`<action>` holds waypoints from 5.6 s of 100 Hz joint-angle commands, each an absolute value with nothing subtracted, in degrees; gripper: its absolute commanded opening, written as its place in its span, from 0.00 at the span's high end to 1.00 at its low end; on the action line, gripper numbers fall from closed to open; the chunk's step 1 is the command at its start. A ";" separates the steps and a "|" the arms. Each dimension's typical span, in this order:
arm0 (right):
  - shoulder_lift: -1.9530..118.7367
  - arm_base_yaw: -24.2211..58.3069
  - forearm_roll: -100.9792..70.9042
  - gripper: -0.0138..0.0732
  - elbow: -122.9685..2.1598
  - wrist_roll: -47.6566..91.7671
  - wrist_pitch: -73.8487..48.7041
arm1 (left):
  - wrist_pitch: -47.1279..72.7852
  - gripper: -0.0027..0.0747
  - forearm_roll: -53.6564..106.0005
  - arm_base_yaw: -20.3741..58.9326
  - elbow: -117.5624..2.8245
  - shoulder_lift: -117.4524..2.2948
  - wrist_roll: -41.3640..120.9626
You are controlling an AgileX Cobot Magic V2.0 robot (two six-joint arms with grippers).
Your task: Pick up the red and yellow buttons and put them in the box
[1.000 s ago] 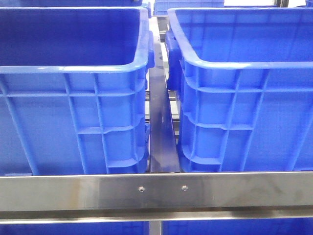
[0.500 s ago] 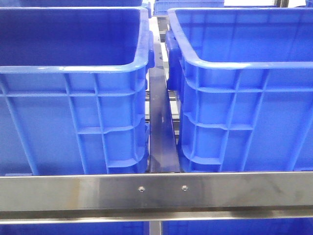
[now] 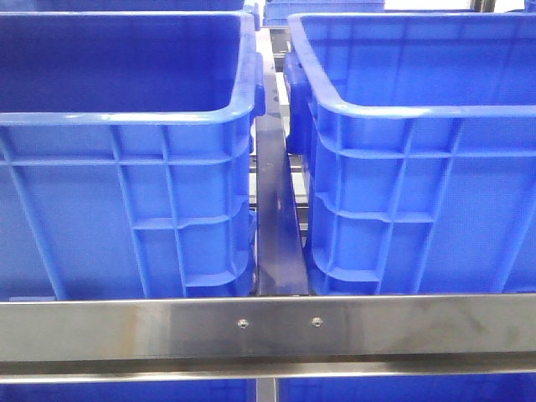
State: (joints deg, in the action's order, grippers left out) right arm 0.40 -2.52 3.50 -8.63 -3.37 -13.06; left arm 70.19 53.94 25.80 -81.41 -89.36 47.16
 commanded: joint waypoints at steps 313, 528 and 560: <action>70.51 5.89 -81.86 0.62 -58.20 47.17 -37.13 | 71.01 0.27 58.57 26.28 -82.81 -86.87 47.77; 104.61 5.57 -79.52 0.46 -75.41 72.86 -3.03 | 71.51 0.27 58.57 26.28 -82.81 -86.87 47.77; 104.61 5.57 -79.52 0.39 -75.41 72.86 -2.26 | 71.51 0.27 58.57 26.28 -82.81 -86.87 47.77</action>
State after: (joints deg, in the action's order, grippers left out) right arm 107.31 6.18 -79.15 -73.45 72.11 -2.93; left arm 70.09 53.97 25.80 -81.31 -89.36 47.80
